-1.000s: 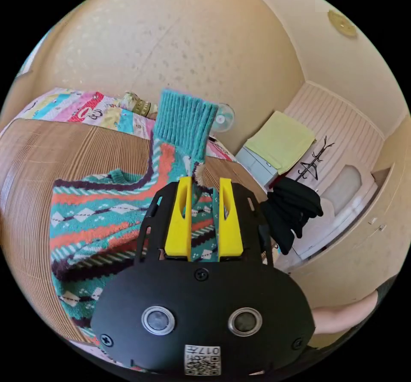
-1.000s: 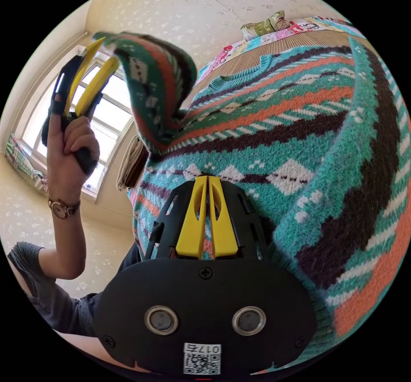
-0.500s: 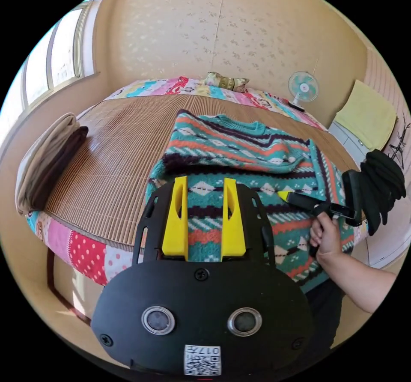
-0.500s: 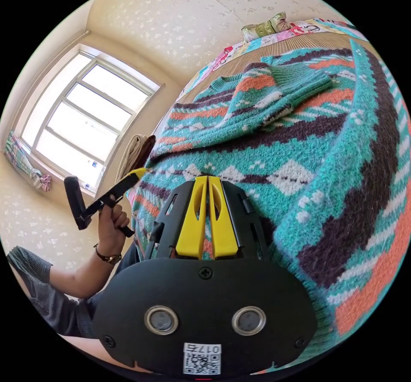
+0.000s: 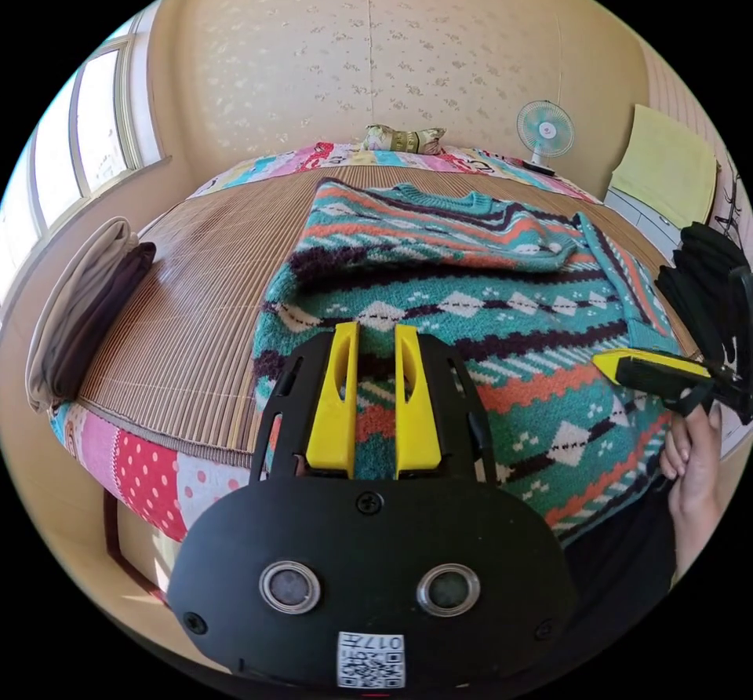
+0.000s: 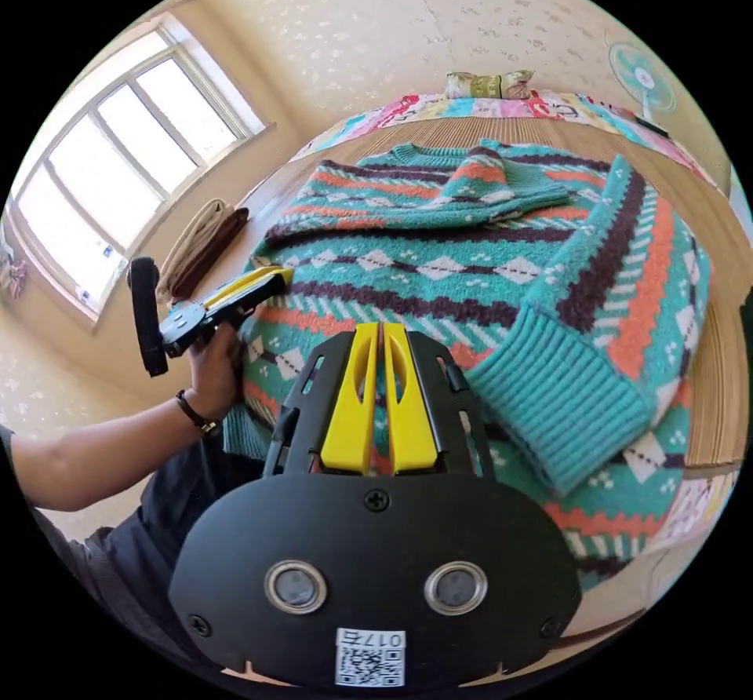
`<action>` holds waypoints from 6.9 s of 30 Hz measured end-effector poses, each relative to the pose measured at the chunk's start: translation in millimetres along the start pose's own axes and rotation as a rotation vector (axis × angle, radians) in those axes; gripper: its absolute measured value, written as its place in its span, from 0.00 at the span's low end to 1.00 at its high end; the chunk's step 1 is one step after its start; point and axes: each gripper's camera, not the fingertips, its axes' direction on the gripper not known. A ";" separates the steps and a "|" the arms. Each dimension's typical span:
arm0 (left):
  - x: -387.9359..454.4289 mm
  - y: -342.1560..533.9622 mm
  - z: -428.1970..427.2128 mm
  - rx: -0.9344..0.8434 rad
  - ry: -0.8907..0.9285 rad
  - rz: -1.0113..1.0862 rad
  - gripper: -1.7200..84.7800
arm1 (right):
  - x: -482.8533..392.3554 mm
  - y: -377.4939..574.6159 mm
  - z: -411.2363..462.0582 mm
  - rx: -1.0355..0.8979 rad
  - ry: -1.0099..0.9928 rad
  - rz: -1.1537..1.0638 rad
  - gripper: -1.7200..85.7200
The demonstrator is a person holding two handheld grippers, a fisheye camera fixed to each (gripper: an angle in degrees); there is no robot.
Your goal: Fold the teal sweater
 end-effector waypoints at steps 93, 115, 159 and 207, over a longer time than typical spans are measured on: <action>-381.8 -382.9 -132.6 0.091 1.069 -0.398 0.07 | 237.5 -158.1 -337.5 0.579 -0.495 0.381 0.05; -394.2 -144.4 -132.4 -0.104 0.730 -0.599 0.26 | 32.9 -89.9 -168.0 0.235 -0.026 0.161 0.05; 201.7 -82.8 -246.5 -0.092 0.560 0.367 0.12 | 137.4 146.5 -144.1 0.291 -0.240 0.455 0.06; -448.1 -194.6 -205.9 -0.248 0.526 -0.628 0.30 | -143.4 -56.8 204.5 -0.374 -0.708 0.066 0.22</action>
